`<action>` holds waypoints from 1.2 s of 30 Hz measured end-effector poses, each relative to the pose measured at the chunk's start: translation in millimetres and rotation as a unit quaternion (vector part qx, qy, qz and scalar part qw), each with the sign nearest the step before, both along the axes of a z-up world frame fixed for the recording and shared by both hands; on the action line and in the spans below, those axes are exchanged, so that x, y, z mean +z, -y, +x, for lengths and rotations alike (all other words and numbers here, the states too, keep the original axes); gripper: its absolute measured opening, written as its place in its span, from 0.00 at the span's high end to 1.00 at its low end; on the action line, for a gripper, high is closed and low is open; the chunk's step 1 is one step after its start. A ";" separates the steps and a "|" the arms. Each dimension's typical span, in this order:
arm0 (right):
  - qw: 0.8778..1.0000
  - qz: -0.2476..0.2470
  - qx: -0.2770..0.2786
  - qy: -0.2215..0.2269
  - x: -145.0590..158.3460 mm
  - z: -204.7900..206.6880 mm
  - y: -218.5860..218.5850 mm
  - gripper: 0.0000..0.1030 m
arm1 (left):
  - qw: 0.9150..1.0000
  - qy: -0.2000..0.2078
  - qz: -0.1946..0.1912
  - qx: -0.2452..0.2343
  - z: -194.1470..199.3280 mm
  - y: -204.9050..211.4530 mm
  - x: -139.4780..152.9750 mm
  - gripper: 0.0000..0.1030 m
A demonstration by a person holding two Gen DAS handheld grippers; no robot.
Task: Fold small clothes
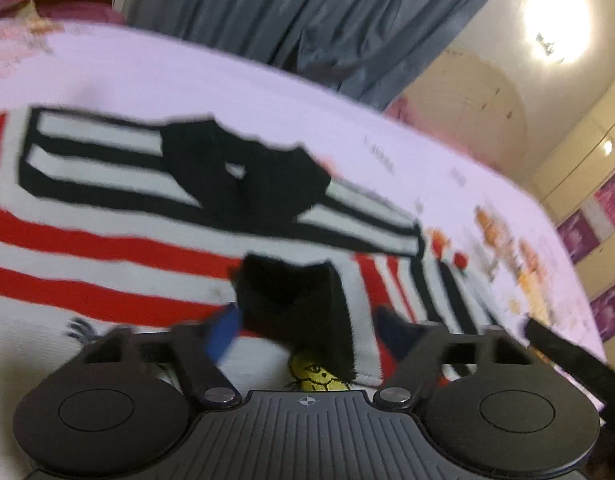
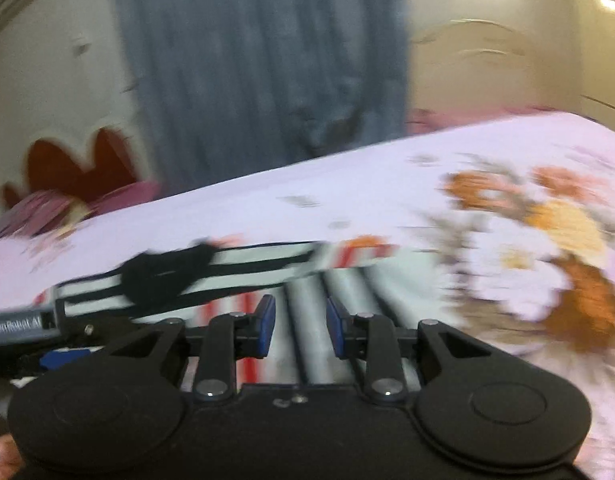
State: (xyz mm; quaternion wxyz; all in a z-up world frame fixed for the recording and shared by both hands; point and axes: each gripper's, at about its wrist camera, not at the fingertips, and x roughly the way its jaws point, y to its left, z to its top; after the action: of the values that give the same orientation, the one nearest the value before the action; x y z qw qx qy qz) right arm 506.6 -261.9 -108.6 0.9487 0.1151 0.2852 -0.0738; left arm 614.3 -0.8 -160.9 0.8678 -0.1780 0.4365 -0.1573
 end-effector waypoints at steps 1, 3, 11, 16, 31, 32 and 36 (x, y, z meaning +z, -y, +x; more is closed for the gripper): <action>1.000 0.005 -0.024 -0.003 -1.5 -3.5 11.6 0.73 | 1.000 -0.008 0.004 -0.002 2.7 6.0 -6.2 0.49; 0.998 0.020 -0.065 -0.007 -5.1 -9.3 30.1 0.73 | 0.999 0.002 0.033 -0.009 3.6 15.4 -13.6 0.71; 0.994 0.060 -0.093 -0.023 -19.0 -17.4 56.0 0.73 | 0.991 0.109 0.075 0.022 -25.9 -28.5 29.5 0.96; 0.995 0.066 -0.062 -0.030 -21.1 -6.5 45.2 0.72 | 0.989 0.079 0.112 0.057 -32.1 -69.5 10.8 0.96; 0.994 0.107 0.011 -0.021 -32.4 67.6 58.9 0.59 | 0.984 0.069 0.119 0.110 -27.6 -90.4 -8.7 0.44; 0.992 0.120 0.011 -0.025 -37.0 78.1 63.7 0.59 | 0.985 0.062 0.116 0.109 -22.7 -91.1 -10.8 0.44; 0.980 0.188 0.010 -0.058 -63.8 110.9 80.3 0.66 | 0.986 0.071 0.111 0.099 -17.8 -91.2 -13.4 0.96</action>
State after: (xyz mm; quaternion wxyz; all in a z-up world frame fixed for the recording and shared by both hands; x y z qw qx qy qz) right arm 617.5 -342.2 -172.4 0.8925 0.2842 0.3498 -0.0161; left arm 596.5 90.5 -174.3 0.9223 -0.1114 0.3684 -0.0337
